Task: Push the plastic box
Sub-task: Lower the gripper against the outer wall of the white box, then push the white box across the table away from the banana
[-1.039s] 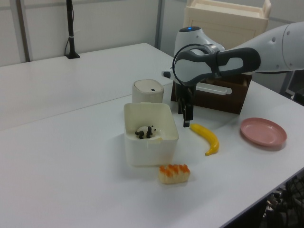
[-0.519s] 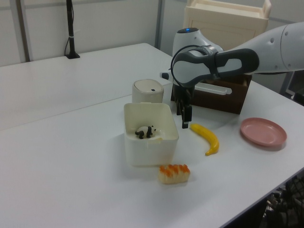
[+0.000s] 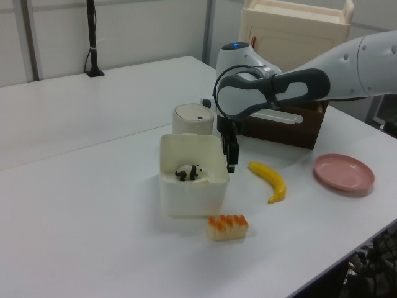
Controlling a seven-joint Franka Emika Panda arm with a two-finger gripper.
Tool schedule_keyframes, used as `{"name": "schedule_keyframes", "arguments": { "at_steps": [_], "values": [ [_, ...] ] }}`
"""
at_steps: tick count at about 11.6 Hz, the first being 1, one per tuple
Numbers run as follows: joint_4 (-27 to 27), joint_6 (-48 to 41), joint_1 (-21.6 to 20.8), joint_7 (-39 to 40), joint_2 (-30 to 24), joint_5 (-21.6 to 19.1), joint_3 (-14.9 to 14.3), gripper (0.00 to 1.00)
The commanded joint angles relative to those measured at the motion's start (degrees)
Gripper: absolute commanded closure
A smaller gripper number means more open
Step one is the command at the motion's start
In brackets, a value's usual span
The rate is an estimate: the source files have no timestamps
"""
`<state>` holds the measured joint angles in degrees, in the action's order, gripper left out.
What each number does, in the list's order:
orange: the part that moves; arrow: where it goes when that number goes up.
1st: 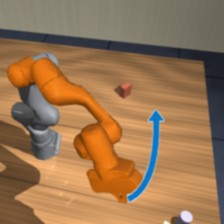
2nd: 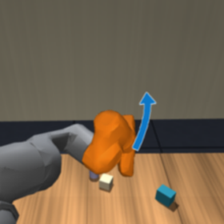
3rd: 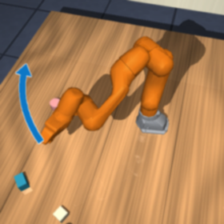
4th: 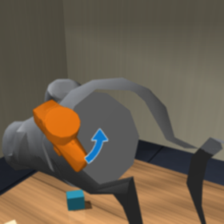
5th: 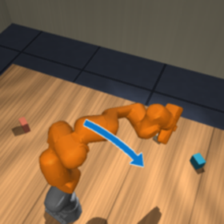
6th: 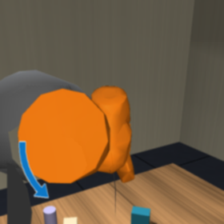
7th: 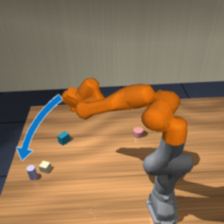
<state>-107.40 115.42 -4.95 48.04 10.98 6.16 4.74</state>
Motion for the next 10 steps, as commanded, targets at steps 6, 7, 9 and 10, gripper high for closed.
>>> {"name": "schedule_keyframes", "arguments": {
  "at_steps": [6, 7, 9, 10],
  "values": [
    [1.7, 0.7, -1.0, -7.8, 0.9, 0.8, 0.6, 0.0],
    [1.8, 0.9, -1.1, -7.8, 1.3, 0.8, 0.6, 0.0],
    [2.1, 3.0, -1.7, -8.0, 1.8, 1.0, 0.6, 0.0],
    [2.5, 3.2, -1.7, -8.0, 2.1, 1.0, 0.6, 0.0]
  ]
}}
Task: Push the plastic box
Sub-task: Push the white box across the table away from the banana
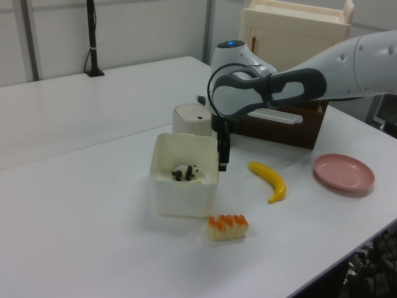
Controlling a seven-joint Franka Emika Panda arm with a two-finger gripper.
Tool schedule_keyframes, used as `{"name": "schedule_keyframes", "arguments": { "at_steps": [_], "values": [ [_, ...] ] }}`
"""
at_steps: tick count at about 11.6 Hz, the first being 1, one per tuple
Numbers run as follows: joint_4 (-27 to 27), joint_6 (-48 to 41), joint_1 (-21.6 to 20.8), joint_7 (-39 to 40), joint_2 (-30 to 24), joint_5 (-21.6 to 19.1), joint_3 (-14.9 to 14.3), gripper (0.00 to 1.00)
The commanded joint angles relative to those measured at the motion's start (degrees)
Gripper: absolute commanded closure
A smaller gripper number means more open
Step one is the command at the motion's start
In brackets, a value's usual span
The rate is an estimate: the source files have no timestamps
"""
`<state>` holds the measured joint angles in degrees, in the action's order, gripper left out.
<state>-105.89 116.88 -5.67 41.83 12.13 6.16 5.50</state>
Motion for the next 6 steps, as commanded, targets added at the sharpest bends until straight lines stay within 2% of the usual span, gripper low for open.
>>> {"name": "schedule_keyframes", "arguments": {
  "at_steps": [1, 3, 6],
  "values": [
    [1.5, 1.9, -1.0, -1.8, 1.1, 1.0, -0.1, 0.0],
    [3.0, 2.4, -1.0, -2.0, 1.7, 0.6, -0.1, 0.0],
    [3.1, 4.1, -2.0, -6.4, 2.7, 1.0, -0.1, 0.0]
  ]
}}
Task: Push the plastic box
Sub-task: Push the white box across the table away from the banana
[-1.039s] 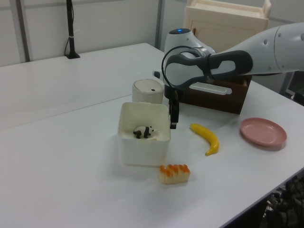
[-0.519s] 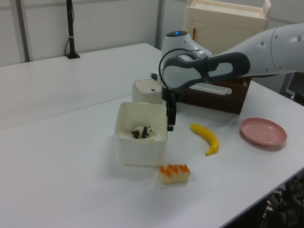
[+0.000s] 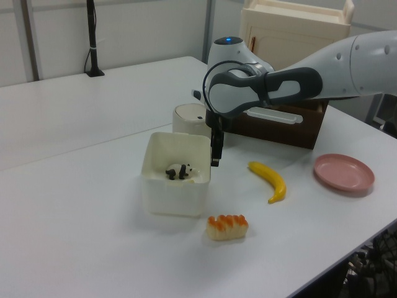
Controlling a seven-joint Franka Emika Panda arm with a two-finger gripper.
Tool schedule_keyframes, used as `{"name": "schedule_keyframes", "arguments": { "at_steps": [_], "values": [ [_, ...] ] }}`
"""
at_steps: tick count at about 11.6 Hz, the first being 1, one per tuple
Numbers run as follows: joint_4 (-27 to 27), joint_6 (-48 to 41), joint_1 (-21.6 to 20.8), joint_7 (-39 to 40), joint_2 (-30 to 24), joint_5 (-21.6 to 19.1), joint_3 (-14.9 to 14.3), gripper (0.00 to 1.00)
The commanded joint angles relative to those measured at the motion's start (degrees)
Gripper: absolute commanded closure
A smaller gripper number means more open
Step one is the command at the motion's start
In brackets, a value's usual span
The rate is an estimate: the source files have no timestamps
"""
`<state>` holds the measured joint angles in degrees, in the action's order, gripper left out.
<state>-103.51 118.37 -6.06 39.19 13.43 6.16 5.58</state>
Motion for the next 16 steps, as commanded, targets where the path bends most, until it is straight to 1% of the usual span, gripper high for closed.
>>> {"name": "schedule_keyframes", "arguments": {
  "at_steps": [1, 4, 5, 6, 7, 11, 12, 14, 16],
  "values": [
    [0.7, 3.3, -1.8, -4.6, 1.6, 1.1, -0.2, 0.0],
    [0.7, 3.5, -2.4, -6.0, 2.4, 1.1, -0.2, 0.0],
    [1.6, 3.5, -2.6, -6.9, 3.1, 1.1, -0.2, 0.0],
    [4.3, 3.5, -3.1, -8.1, 4.5, 1.0, -0.2, 0.0],
    [5.2, 3.5, -3.1, -10.7, 5.8, 1.2, -0.2, 0.0],
    [7.1, 3.5, -3.9, -18.2, 6.9, 1.8, -0.2, 0.0],
    [7.2, 3.5, -4.0, -18.4, 7.3, 1.9, -0.2, 0.0],
    [7.2, 3.5, -3.9, -18.4, 7.1, 2.2, -0.2, 0.0],
    [6.7, 2.8, -3.1, -18.4, 4.7, 2.8, -0.2, 0.0]
  ]
}}
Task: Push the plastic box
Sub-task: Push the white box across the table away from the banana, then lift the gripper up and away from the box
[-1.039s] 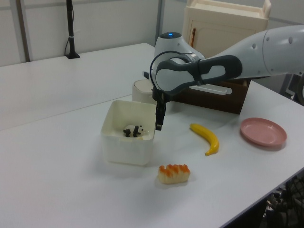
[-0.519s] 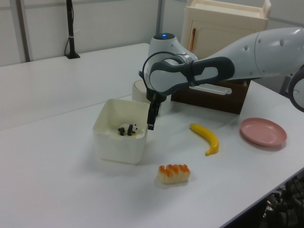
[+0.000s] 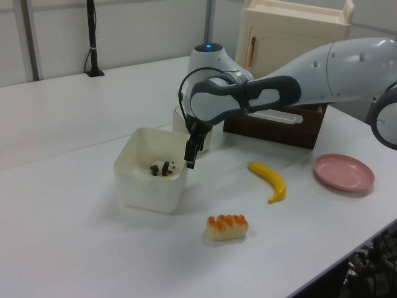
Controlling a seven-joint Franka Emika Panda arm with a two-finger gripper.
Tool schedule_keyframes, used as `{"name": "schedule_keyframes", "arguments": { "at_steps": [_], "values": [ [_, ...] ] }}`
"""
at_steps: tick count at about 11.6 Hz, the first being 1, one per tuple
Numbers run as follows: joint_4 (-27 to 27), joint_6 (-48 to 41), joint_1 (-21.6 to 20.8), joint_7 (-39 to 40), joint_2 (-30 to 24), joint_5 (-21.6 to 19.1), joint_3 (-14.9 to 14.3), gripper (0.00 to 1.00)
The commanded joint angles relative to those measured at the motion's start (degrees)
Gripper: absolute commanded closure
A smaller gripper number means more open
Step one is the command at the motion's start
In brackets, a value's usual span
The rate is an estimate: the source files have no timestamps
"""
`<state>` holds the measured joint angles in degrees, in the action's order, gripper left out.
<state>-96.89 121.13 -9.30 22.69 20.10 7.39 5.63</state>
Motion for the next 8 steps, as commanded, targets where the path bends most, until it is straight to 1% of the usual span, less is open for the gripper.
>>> {"name": "schedule_keyframes", "arguments": {
  "at_steps": [1, 2, 3, 4, 5, 7, 8],
  "values": [
    [-1.0, -0.5, 1.6, -1.9, -4.3, 1.5, -0.1, 0.0],
    [-1.3, -4.7, 3.9, -1.9, -7.0, 1.5, 1.9, 0.0],
    [-0.9, -10.7, 8.1, -1.9, -9.9, 1.4, 5.0, 0.0],
    [-0.9, -15.0, 11.4, -2.0, -13.6, 1.0, 6.4, 0.0],
    [-0.8, -19.0, 12.1, -2.1, -16.3, 0.9, 6.2, 0.0],
    [-0.6, -22.0, 11.8, -4.7, -18.4, -0.1, 3.7, 0.0],
    [-0.3, -22.0, 11.7, -9.4, -18.6, -2.6, 2.6, 0.0]
  ]
}}
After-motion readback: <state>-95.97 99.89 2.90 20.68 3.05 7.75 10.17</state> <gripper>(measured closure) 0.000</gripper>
